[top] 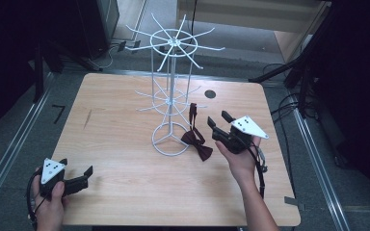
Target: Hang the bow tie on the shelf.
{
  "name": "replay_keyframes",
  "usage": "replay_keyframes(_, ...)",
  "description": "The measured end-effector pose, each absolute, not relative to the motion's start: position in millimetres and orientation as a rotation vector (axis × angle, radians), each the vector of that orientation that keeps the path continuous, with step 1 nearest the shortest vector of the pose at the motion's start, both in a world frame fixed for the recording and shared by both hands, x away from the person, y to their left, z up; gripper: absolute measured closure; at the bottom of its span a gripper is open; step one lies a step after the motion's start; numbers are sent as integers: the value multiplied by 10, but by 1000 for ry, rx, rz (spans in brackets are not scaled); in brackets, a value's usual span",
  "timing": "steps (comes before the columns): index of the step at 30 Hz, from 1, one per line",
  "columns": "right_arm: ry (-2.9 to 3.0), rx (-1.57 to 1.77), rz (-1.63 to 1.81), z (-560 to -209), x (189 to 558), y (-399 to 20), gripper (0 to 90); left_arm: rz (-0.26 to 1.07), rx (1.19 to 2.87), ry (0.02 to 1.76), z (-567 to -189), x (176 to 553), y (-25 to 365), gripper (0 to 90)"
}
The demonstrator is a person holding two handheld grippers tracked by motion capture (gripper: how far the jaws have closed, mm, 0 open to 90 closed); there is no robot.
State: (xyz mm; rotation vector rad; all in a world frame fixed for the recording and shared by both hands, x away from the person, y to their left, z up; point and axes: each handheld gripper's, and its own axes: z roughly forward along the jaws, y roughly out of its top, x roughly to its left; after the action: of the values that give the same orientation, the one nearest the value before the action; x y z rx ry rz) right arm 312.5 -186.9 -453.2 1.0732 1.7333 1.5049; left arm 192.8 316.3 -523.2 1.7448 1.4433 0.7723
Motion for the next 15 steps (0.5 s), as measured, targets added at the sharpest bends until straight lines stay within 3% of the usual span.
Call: replay_keyframes(15,1764,1091,1476,-4765,2874,-2251,352,773,1661,1464,-5225,1932,3223,69)
